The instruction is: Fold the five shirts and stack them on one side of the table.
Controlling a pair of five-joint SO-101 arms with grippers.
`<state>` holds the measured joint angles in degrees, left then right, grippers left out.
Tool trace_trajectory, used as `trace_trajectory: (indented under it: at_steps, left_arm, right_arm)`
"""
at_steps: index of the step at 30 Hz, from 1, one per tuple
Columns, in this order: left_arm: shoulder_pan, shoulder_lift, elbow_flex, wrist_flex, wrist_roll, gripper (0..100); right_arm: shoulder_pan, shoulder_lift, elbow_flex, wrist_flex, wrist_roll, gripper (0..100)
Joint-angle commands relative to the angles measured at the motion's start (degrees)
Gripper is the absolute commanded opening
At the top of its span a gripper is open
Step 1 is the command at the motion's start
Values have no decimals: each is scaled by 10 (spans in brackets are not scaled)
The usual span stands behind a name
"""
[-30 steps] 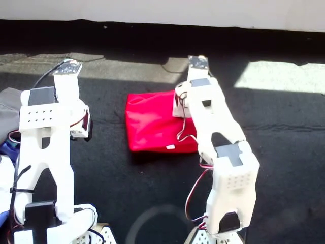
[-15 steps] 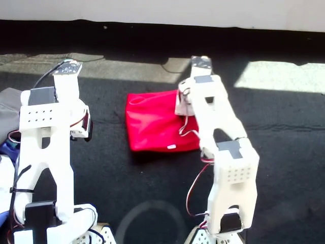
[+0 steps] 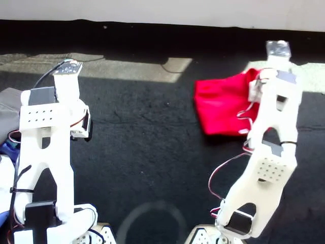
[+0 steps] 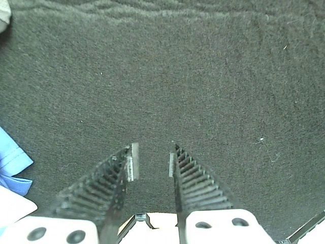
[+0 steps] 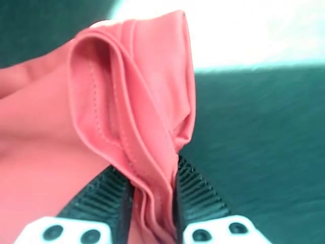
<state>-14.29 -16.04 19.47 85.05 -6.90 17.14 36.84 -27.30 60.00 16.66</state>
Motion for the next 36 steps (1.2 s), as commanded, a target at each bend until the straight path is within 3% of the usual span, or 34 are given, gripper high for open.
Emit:
trace_trajectory:
  at_steps: [1, 6, 13, 19, 21, 26, 32, 36]
  left_arm:
    - [-4, -19, -2, -5, -4, 115]
    - [-7, -19, -2, -4, -4, 115]
    - [-7, -19, -2, -3, -4, 115]
    - [-7, -19, -3, -4, -2, 119]
    - [-7, -19, -3, -4, -1, 119]
    - [-7, -21, -9, -4, -1, 120]
    - [-7, -23, -56, 2, 0, 120]
    - [-12, -23, -131, 48, 0, 120]
  right_arm:
    - [19, 1, -34, -62, 33, 6]
    - [42, 59, -100, -102, 36, 6]
    - [86, 201, -298, -100, 36, 6]
    - [96, 267, -384, -73, 36, 6]
    - [94, 267, -406, -36, 36, 36]
    - [84, 258, -477, 30, 36, 249]
    - [86, 251, -586, 69, 36, 262]
    - [87, 250, -646, 112, 33, 262]
